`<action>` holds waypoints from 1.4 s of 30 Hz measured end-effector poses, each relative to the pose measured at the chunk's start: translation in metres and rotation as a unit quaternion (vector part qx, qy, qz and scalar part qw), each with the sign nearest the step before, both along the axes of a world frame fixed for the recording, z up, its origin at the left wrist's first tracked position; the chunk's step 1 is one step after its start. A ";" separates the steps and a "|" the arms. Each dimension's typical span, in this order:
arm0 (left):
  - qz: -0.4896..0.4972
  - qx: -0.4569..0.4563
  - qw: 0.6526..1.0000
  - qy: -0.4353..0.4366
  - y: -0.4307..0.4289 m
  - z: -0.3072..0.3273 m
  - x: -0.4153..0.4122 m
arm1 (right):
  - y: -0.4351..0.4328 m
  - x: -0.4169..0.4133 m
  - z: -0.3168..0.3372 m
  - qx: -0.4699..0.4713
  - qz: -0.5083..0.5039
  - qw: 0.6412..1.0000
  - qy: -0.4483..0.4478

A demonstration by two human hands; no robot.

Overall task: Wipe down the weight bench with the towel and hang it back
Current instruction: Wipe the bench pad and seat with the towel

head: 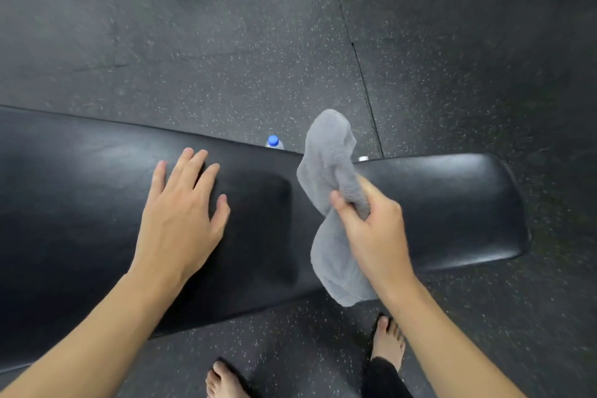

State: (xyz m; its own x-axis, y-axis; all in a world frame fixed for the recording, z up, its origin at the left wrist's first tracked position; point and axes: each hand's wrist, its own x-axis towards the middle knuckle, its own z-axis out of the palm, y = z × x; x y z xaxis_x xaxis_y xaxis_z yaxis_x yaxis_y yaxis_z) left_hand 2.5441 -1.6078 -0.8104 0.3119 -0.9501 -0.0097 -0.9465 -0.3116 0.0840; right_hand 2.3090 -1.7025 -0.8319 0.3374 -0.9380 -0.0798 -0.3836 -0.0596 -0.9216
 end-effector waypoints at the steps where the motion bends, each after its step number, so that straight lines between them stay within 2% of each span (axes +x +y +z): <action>1: -0.001 -0.002 1.000 -0.009 0.005 0.005 0.010 | 0.004 0.019 -0.011 0.020 0.037 0.999 0.034; 4: -0.016 -0.012 0.999 -0.046 0.024 0.019 0.046 | 0.019 0.068 -0.053 0.066 0.132 0.976 0.162; 7: -0.048 -0.001 0.994 -0.097 0.046 0.028 0.092 | -0.001 0.088 -0.080 0.036 0.052 0.984 0.164; 9: -0.062 0.027 0.991 -0.116 0.060 0.032 0.118 | -0.032 0.098 -0.084 0.069 0.002 0.981 0.182; 11: -0.079 0.049 0.987 -0.131 0.069 0.032 0.126 | -0.058 0.112 -0.083 0.097 0.000 0.974 0.206; 15: -0.062 0.045 0.988 -0.131 0.070 0.031 0.121 | -0.057 0.146 -0.074 0.053 0.027 0.974 0.221; 21: -0.056 0.047 0.990 -0.119 0.071 0.032 0.123 | -0.022 0.213 -0.032 -0.005 0.068 0.980 0.185; 24: -0.046 0.049 0.991 -0.115 0.070 0.033 0.123 | 0.010 0.274 0.000 -0.043 0.145 0.983 0.107; 27: -0.024 0.056 0.990 -0.124 0.069 0.037 0.124 | 0.031 0.305 0.016 -0.088 0.225 0.969 0.053; 31: -0.003 0.063 0.992 -0.110 0.067 0.042 0.123 | 0.023 0.259 -0.004 -0.090 0.210 0.971 0.072; 34: -0.006 0.063 0.992 -0.106 0.067 0.039 0.122 | 0.000 0.185 -0.039 -0.064 0.138 0.979 0.139; 37: -0.007 0.057 0.992 -0.109 0.067 0.035 0.123 | -0.025 0.125 -0.063 0.002 0.072 0.980 0.185; 40: -0.013 0.050 0.994 -0.101 0.068 0.033 0.123 | -0.030 0.122 -0.068 0.052 -0.010 0.985 0.165; 42: -0.014 0.043 0.994 -0.099 0.069 0.033 0.125 | -0.025 0.144 -0.066 0.046 -0.036 0.984 0.167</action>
